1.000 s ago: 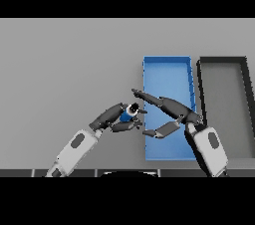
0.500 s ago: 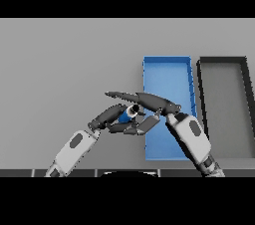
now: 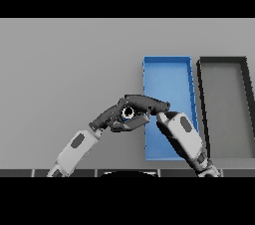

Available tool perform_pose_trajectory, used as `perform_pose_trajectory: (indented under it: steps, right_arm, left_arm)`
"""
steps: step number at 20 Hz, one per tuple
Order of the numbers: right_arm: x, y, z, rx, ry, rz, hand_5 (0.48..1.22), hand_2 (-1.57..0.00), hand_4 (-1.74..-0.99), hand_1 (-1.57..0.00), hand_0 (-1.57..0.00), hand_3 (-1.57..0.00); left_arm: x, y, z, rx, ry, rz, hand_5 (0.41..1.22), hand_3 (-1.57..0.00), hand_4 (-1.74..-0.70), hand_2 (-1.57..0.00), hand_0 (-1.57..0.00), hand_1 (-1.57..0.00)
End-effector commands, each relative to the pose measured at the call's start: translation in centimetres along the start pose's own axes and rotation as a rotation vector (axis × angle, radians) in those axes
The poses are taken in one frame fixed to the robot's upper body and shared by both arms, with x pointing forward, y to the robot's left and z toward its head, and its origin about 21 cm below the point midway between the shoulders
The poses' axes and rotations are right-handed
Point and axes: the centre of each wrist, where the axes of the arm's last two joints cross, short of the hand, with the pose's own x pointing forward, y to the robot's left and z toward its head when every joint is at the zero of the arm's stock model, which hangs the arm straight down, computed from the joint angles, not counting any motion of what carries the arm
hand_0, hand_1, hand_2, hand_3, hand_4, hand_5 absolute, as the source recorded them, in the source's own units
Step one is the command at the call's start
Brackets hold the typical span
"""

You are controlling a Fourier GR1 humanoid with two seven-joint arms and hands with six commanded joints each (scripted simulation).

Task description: Pick up the blue pipe and place it into the blue bin.

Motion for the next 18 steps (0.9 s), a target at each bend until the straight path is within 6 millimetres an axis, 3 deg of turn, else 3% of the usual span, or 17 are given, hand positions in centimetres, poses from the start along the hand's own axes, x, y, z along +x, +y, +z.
perform_pose_trajectory:
  steps: [1,4,7,8,10,13,18]
  right_arm:
    - [-0.2,0.1,0.0,-0.001,-0.033,0.011,0.968,-1.4,-1.452,-1.39,-1.39,-1.32]
    - [0.2,-0.1,0.2,0.009,-0.039,0.107,1.092,-1.48,-1.457,-1.48,-1.48,-1.44]
    - [0.1,0.4,0.3,-0.015,-0.05,0.088,1.155,-1.53,-1.475,-1.52,-1.52,-1.51]
    - [0.4,0.2,0.3,-0.016,-0.06,0.075,1.168,-1.53,-1.48,-1.53,-1.53,-1.52]
    - [0.2,0.4,0.3,-0.016,-0.048,0.049,1.187,-1.55,-1.487,-1.55,-1.55,-1.54]
    - [0.3,0.5,0.4,-0.018,-0.05,0.059,1.204,-1.56,-1.491,-1.56,-1.56,-1.55]
    - [0.3,0.7,-0.2,-0.011,-0.095,0.057,1.215,-1.57,-1.496,-1.57,-1.57,-1.57]
  left_arm:
    - [-0.1,0.2,-0.1,0.004,-0.017,0.021,1.221,-1.31,-1.69,-1.25,-1.36,-1.34]
    - [0.0,0.1,0.0,0.005,-0.009,0.039,1.221,-1.44,-1.71,-1.37,-1.46,-1.45]
    - [0.0,0.2,-0.3,0.004,-0.014,0.04,1.221,-1.5,-1.73,-1.39,-1.52,-1.51]
    - [0.2,0.4,0.1,0.003,-0.029,0.017,1.221,-1.33,-1.65,-1.22,-1.43,-1.35]
    - [-0.2,0.5,0.5,-0.045,-0.027,-0.073,1.221,-0.85,-1.41,-0.78,-0.93,-0.87]
    - [-0.2,1.3,0.7,-0.105,-0.016,-0.162,1.187,-0.44,-1.14,-0.4,-0.47,-0.44]
    - [-0.5,1.5,0.4,-0.075,0.071,-0.204,0.785,-0.14,-0.94,-0.13,-0.15,-0.14]
